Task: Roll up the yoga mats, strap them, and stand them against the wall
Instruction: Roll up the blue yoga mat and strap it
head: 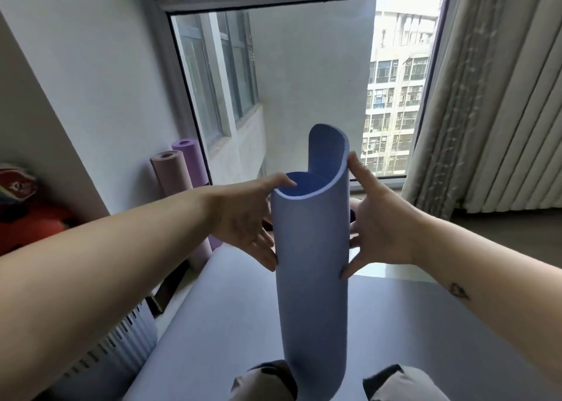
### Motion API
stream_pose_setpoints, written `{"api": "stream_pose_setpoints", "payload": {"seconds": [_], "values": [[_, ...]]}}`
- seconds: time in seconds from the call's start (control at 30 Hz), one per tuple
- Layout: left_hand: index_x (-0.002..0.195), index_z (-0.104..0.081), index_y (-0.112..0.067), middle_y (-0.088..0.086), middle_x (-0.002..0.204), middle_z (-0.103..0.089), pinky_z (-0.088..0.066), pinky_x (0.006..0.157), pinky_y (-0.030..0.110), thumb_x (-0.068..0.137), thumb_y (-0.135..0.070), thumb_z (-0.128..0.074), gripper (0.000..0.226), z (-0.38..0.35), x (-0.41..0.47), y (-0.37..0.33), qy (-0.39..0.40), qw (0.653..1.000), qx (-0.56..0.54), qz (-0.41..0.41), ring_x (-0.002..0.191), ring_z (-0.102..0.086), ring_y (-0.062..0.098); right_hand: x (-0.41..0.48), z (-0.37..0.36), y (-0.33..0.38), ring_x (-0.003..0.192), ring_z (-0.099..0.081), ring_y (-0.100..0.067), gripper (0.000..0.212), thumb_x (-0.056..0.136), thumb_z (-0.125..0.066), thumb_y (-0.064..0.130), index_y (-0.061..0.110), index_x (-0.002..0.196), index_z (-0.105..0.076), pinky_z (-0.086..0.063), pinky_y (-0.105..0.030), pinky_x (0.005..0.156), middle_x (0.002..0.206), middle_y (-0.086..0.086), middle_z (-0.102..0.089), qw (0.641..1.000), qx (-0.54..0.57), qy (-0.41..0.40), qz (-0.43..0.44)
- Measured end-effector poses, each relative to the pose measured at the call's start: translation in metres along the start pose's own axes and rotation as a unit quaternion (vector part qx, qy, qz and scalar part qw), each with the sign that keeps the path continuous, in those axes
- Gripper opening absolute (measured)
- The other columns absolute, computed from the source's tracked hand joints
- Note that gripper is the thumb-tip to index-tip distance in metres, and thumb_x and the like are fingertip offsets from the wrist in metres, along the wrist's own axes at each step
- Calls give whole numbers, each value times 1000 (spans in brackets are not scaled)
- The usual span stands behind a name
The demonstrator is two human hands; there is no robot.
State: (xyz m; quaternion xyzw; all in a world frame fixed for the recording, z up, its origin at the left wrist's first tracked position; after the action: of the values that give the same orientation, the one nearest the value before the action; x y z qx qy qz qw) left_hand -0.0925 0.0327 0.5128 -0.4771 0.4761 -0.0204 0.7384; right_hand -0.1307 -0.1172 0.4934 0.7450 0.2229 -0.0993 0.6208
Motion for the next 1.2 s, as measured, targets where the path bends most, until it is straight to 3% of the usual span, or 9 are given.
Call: {"api": "stream_pose_setpoints", "payload": {"seconds": [0.13, 0.3, 0.47, 0.63, 0.77, 1.0, 1.13, 1.2], "values": [[124, -57, -2, 26, 111, -65, -58, 78, 48, 85, -55, -48, 66, -9, 6, 17, 6, 1000, -10, 11, 91, -68, 43, 13, 6, -15, 131, -41, -42, 126, 28, -60, 94, 25, 134, -56, -31, -81, 88, 141, -12, -50, 1000, 25, 0, -3], [123, -57, -3, 26, 106, -61, -55, 85, 51, 81, -49, -53, 62, -13, 26, 55, -8, 999, -49, 13, 78, -67, 39, 36, 9, -52, 127, -46, -36, 101, 53, -40, 97, 29, 123, -66, -33, -80, 88, 133, -9, -58, 1000, 19, 14, -11], [121, -56, -7, 25, 105, -60, -57, 82, 48, 82, -47, -54, 56, -14, 41, 81, -42, 994, -98, 11, 73, -67, 36, 63, 9, -81, 128, -45, -36, 106, 52, -40, 99, 29, 128, -61, -35, -81, 84, 135, -9, -56, 999, 32, 21, -14], [130, -51, -12, 25, 118, -55, -56, 83, 53, 60, -47, -64, 79, -17, 56, 95, -65, 988, -138, -7, 93, -65, 43, 76, 19, -97, 128, -45, -38, 103, 62, -30, 97, 27, 132, -58, -34, -81, 85, 136, -11, -55, 999, 39, 17, -26], [135, -48, -15, 17, 122, -48, -52, 89, 56, 79, -51, -59, 67, -28, 66, 113, -74, 985, -154, -10, 115, -56, 44, 82, 26, -115, 126, -47, -37, 98, 68, -24, 94, 26, 129, -61, -35, -80, 86, 133, -12, -57, 999, 41, 5, -32], [139, -43, -21, 11, 140, -43, -53, 90, 53, 78, -58, -61, 73, -38, 54, 115, -104, 987, -121, -9, 124, -48, 38, 82, 17, -125, 130, -43, -36, 103, 62, -26, 97, 28, 133, -57, -37, -77, 88, 139, -9, -52, 999, 11, 0, -46], [141, -23, -30, 5, 139, -39, -56, 84, 50, 82, -41, -70, 77, -25, 49, 98, -196, 973, -85, -85, 122, -47, 36, 68, 22, -121, 132, -38, -32, 88, 67, -40, 89, 34, 135, -51, -34, -79, 89, 144, -3, -44, 997, 28, -71, -31], [141, -23, -33, 5, 136, -42, -57, 82, 49, 83, -35, -72, 76, -25, 47, 93, -204, 971, -66, -107, 119, -50, 35, 59, 28, -117, 131, -40, -33, 91, 65, -41, 87, 32, 137, -48, -34, -77, 91, 142, -6, -44, 995, 34, -91, -27]]}}
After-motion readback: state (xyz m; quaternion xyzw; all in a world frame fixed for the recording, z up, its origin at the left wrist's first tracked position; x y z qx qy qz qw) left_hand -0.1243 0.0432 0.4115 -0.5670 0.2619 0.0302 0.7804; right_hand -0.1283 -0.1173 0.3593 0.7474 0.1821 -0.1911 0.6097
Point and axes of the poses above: each hand's wrist, its own x-axis towards the middle knuckle, its own z-axis out of the back of the hand, y = z × x, the point moved 9 cm from there along x, towards the middle knuckle
